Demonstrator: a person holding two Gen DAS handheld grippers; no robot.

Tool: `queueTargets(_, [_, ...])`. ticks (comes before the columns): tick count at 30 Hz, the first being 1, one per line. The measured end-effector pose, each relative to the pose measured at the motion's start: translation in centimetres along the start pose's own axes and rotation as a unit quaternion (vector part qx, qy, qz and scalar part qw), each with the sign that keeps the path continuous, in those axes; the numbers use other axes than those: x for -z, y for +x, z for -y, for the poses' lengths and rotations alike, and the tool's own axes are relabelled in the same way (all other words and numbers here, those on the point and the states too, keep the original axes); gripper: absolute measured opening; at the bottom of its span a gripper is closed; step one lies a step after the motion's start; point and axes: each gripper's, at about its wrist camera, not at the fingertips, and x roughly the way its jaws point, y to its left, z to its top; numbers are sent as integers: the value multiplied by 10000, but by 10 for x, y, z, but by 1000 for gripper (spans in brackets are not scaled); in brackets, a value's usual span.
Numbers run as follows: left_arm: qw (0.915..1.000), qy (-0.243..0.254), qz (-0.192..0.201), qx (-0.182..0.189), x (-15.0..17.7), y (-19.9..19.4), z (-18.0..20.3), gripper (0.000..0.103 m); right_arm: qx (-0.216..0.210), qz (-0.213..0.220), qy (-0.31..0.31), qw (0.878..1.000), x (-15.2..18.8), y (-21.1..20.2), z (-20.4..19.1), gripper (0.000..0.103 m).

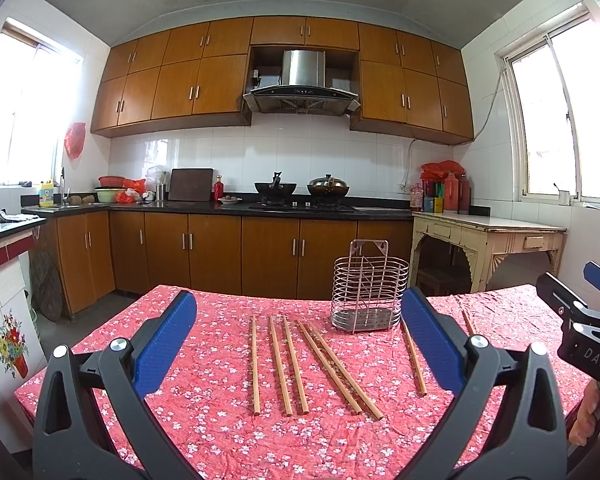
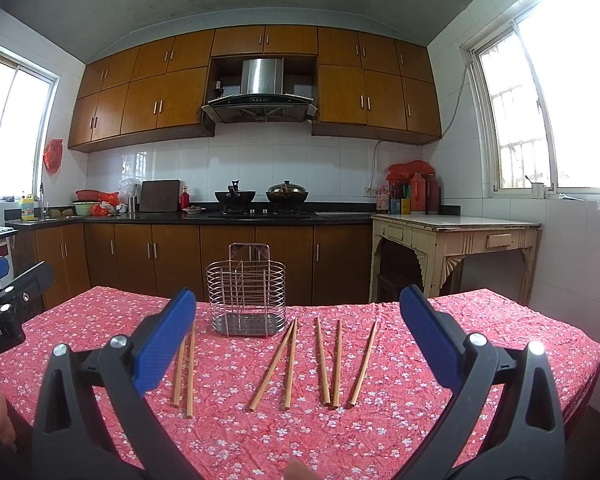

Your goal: Organize utensils

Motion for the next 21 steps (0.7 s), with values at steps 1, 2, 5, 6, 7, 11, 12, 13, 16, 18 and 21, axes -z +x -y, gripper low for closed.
queueTargets(1, [10000,3,2,-1,0,0,0,101,3,0,-2,10000,0,0,0,99])
queueTargets(2, [10000,4,-2,2,0,0,0,101,7,-1,-5,10000,1,0,0,99])
queueTargets(5, [10000,3,-5,4,-1,-1,-1,101,4,-4,-2,10000,0,0,0,99])
queueTargets(6, [10000,-2,-5,5,-1,-1,-1,101,6,-6,-3,10000,2,2,1,99])
queueTargets(7, [10000,-2,-5,2,-1,-1,-1,101,6,-6,0,10000,2,2,2,99])
queueTargets(11, [10000,-3,-6,2,-1,-1,-2,101,9,1,-1,10000,7,2,-2,99])
queueTargets(12, [10000,-2,-7,2,-1,-1,-1,101,6,-2,3,10000,5,2,-1,99])
queueTargets(13, [10000,0,-5,4,-1,-1,-2,101,5,-2,3,10000,6,2,-1,99])
queueTargets(16, [10000,-14,-6,9,-2,-1,-2,101,9,0,3,10000,4,2,0,99])
queueTargets(18, [10000,-48,-13,26,-2,-1,-3,101,3,-3,6,10000,6,2,-1,99])
queueTargets(21, [10000,-80,-36,41,-2,0,-4,101,7,-4,7,10000,4,2,0,99])
